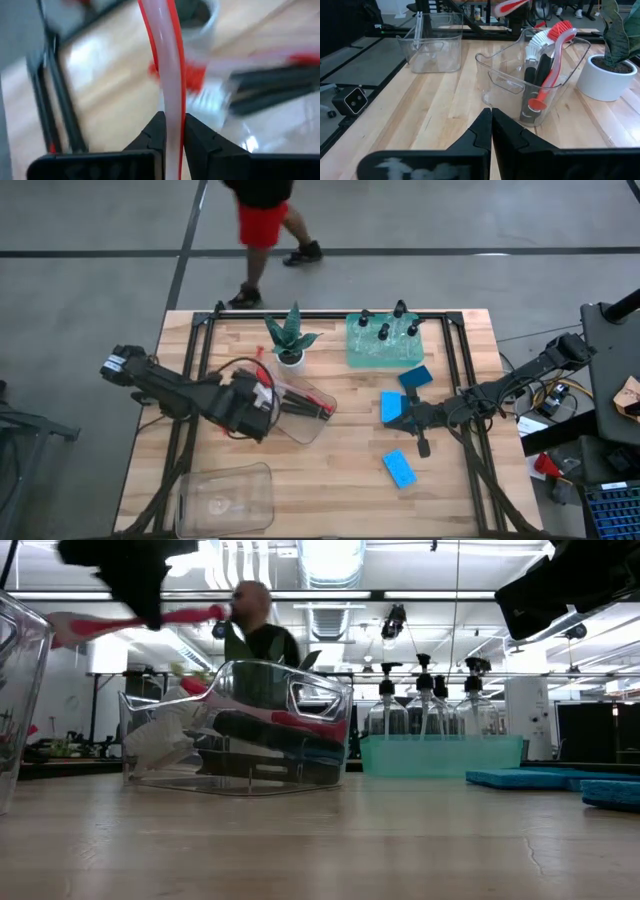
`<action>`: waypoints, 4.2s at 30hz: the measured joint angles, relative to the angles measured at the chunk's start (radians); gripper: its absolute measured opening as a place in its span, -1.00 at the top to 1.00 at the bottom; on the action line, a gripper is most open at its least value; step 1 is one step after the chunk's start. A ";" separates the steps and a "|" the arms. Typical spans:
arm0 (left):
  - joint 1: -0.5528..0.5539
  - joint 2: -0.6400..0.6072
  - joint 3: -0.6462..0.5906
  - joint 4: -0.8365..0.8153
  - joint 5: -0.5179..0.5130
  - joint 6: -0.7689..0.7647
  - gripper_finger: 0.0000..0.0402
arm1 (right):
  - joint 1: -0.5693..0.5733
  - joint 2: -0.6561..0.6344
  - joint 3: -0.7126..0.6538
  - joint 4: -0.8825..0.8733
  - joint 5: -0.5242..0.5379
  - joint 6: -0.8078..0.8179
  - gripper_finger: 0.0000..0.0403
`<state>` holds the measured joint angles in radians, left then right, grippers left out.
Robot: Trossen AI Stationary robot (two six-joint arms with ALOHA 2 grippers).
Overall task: Pick & Place Kitchen Sink Supplies
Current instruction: Put the orange dish brush into the top transparent bin, then put the blue sponge into the bottom transparent bin
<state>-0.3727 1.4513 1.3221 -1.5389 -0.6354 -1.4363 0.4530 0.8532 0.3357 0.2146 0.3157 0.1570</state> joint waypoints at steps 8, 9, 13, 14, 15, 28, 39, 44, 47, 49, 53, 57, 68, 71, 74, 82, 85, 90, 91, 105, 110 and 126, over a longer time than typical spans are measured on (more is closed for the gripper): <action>0.043 0.000 0.025 0.355 -0.213 0.650 0.83 | 0.000 0.000 0.000 0.000 0.000 0.000 0.96; 0.049 0.000 0.015 0.422 -0.213 0.739 0.81 | 0.000 0.000 0.000 0.000 0.000 0.000 0.96; 0.072 0.000 -0.040 0.637 -0.167 1.067 0.76 | 0.000 0.000 0.000 0.000 0.000 0.000 0.96; 0.074 0.000 -0.054 0.660 -0.152 1.129 0.76 | 0.000 0.000 0.000 0.000 0.000 0.000 0.96; 0.077 0.000 -0.067 0.671 -0.146 1.174 0.77 | 0.000 0.000 0.000 0.000 0.000 0.000 0.96; 0.076 0.000 -0.204 0.741 0.028 1.455 0.77 | 0.000 0.000 0.000 0.000 0.000 0.000 0.96; 0.076 0.000 -0.254 0.778 0.067 1.637 0.75 | 0.000 0.000 0.000 0.000 0.000 0.000 0.96; 0.077 0.000 -0.275 0.720 0.063 1.650 0.77 | 0.000 0.000 0.000 0.000 0.000 0.000 0.96; 0.077 0.000 -0.300 0.693 0.060 1.661 0.79 | 0.000 0.000 0.000 0.000 0.000 0.000 0.96; 0.077 0.000 -0.308 0.694 0.060 1.667 0.79 | 0.000 0.000 0.000 0.000 0.000 0.000 0.96; 0.076 0.000 -0.315 0.704 0.061 1.632 0.74 | 0.000 0.000 0.000 0.000 0.000 0.000 0.96; 0.077 0.000 -0.315 0.738 0.063 1.566 0.69 | 0.000 0.000 0.000 0.000 0.000 0.000 0.96; 0.077 0.000 -0.314 0.785 0.059 1.436 0.50 | 0.000 0.000 0.000 0.000 0.000 0.000 0.96; 0.081 0.000 -0.314 0.797 0.033 1.437 0.34 | 0.000 0.000 0.000 0.000 0.000 0.000 0.96; 0.081 0.000 -0.314 0.798 -0.036 1.412 0.17 | 0.000 0.000 0.000 0.000 0.000 0.000 0.96; 0.080 0.000 -0.298 0.861 -0.125 1.415 -0.10 | 0.000 0.000 0.000 0.000 0.000 0.000 0.96; 0.076 0.000 -0.292 0.853 -0.130 1.466 -0.11 | 0.000 0.000 0.000 0.000 0.000 0.000 0.96; 0.075 0.000 -0.268 0.851 -0.146 1.478 -0.10 | 0.000 0.000 0.000 0.000 0.000 0.000 0.96; 0.075 0.000 -0.262 0.850 -0.148 1.473 -0.10 | 0.000 0.000 0.000 0.000 0.000 0.000 0.96; 0.055 0.000 -0.120 0.776 -0.139 1.196 -0.10 | 0.000 0.000 0.000 0.000 0.000 0.000 0.96; 0.042 -0.005 -0.075 0.727 -0.118 0.973 -0.06 | 0.000 0.000 0.000 0.000 0.000 0.000 0.96; -0.023 -0.320 -0.307 0.849 -0.106 0.947 0.95 | 0.000 0.000 0.000 0.000 0.000 0.000 0.96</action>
<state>-0.3959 1.1315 1.0147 -0.6894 -0.7412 -0.4897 0.4530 0.8536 0.3358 0.2146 0.3157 0.1570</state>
